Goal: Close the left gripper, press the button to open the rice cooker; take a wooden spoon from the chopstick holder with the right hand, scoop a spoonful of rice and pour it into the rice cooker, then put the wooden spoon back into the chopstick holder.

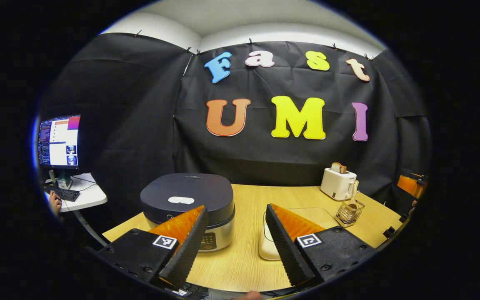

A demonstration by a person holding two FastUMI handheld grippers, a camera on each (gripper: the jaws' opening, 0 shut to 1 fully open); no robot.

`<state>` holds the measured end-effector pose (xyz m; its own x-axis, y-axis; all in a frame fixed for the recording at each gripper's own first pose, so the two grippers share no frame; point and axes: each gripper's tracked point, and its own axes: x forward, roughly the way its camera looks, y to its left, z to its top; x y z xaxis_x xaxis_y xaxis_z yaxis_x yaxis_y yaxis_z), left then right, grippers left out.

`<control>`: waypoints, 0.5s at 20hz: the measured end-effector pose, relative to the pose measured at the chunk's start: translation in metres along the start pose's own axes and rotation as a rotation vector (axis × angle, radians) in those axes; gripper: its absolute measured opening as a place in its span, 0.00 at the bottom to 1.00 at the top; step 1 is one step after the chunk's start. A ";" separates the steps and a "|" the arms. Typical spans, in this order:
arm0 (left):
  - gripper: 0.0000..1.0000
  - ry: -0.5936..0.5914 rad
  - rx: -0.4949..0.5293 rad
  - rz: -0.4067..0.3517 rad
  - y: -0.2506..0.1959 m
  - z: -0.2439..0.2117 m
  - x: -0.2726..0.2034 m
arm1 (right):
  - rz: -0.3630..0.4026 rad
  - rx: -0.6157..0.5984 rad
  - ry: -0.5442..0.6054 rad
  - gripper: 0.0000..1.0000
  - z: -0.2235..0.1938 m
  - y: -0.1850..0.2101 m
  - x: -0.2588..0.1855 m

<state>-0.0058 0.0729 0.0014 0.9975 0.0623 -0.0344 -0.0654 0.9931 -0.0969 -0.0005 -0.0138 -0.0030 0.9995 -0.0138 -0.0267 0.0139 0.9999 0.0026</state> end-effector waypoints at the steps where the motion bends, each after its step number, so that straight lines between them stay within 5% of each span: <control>1: 0.84 0.001 0.003 -0.003 0.005 0.005 0.000 | -0.004 -0.002 0.001 0.96 0.001 0.000 -0.001; 4: 0.66 0.004 0.000 0.045 0.031 0.016 0.006 | -0.001 0.009 0.001 0.96 0.000 -0.001 0.000; 5: 0.50 0.014 -0.015 0.062 0.039 0.018 0.007 | 0.003 0.013 0.002 0.96 0.001 -0.001 -0.001; 6: 0.52 0.024 -0.034 0.067 0.043 0.020 0.009 | 0.004 0.019 -0.006 0.96 0.003 -0.002 -0.003; 10: 0.20 0.114 -0.075 0.075 0.059 0.015 0.030 | 0.009 0.029 -0.054 0.95 0.016 -0.004 -0.009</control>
<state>0.0206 0.1345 0.0095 0.9802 0.1205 -0.1569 -0.1461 0.9756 -0.1637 -0.0090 -0.0175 0.0130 0.9996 -0.0060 0.0274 0.0051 0.9995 0.0313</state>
